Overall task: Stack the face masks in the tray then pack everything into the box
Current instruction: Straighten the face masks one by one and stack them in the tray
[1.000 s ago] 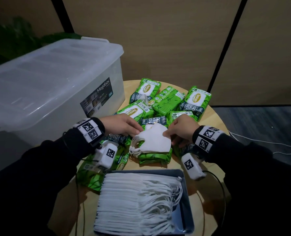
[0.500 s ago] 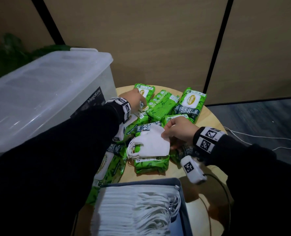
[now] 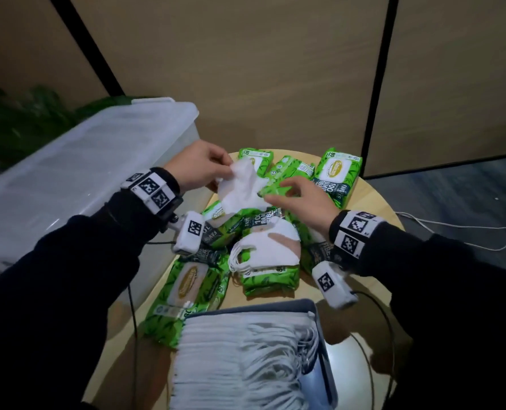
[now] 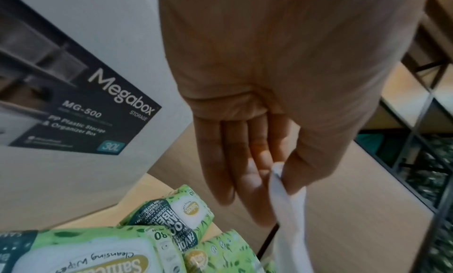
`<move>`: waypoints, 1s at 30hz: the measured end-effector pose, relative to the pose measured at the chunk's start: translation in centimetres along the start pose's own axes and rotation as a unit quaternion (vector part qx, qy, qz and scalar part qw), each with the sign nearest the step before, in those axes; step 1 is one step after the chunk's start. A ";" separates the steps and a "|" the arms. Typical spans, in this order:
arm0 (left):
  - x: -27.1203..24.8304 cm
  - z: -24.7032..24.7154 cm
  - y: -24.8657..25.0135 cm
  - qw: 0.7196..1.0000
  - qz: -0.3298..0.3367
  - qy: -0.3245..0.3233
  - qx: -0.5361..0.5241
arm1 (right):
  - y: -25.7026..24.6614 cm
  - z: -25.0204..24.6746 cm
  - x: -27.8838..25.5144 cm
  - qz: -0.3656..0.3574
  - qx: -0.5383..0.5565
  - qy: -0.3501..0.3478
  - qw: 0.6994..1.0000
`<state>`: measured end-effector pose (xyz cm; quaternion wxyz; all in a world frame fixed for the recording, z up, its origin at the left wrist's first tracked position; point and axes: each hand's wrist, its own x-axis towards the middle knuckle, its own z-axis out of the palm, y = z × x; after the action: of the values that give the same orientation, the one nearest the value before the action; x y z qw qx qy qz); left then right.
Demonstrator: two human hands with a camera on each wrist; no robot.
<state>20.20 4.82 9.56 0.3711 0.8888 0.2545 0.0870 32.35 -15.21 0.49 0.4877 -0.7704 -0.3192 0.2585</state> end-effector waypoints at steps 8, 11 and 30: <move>-3.4 1.3 3.2 0.962 0.075 -0.141 0.220 | -3.1 -0.1 -0.8 -0.140 -0.002 -0.045 0.989; -3.7 1.7 2.7 0.968 0.074 -0.121 0.206 | -3.2 0.2 -0.9 -0.085 0.058 -0.012 0.995; -5.3 7.7 -2.4 0.942 -0.137 -0.142 -0.272 | -2.7 -4.5 -2.1 0.043 0.296 -0.140 0.944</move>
<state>17.40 -1.23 2.61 0.6395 0.7134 0.2854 -0.0259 33.54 -18.54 4.91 0.6326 -0.5600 -0.2596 0.4678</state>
